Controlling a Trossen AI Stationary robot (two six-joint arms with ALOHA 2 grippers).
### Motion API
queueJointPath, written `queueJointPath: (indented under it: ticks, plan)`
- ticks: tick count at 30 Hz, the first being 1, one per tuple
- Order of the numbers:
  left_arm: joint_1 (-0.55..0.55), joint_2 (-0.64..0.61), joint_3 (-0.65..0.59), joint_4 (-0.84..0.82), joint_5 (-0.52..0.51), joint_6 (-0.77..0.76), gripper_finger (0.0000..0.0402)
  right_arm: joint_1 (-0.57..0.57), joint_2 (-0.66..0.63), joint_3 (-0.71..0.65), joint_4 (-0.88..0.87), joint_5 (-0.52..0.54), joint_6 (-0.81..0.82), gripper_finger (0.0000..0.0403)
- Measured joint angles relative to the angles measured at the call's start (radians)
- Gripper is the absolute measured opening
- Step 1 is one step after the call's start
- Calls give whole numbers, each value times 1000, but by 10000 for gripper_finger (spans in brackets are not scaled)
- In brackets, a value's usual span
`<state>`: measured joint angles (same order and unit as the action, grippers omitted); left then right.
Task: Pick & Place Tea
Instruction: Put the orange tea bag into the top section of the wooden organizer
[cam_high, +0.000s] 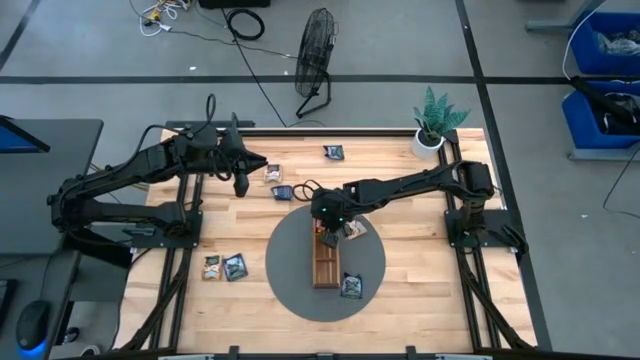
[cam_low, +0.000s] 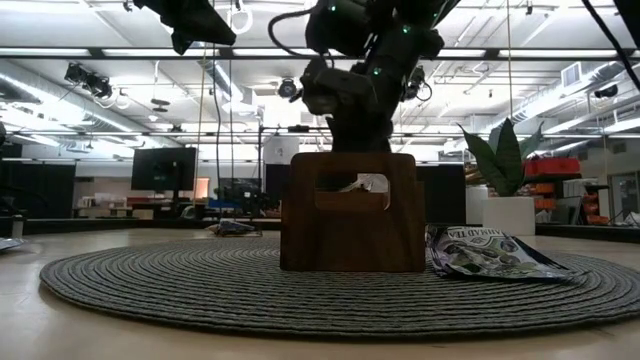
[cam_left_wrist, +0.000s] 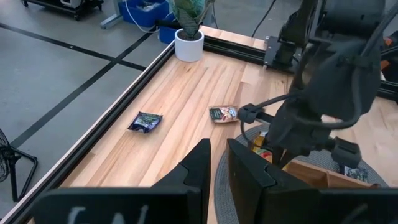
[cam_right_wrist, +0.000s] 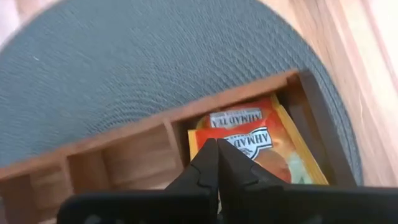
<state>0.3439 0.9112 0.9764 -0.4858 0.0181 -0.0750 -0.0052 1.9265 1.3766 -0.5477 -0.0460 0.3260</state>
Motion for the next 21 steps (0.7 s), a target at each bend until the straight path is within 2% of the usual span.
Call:
queueJointPath:
  ticks: [12,17,21]
  plan:
    - [0,0,0,0,0,8,53,-11,12,0,9,-2,5,0]
    - [0,0,0,1,0,8,53,-18,55,1,25,-66,9,0]
    - [0,0,0,0,0,8,53,-17,70,1,35,-61,8,0]
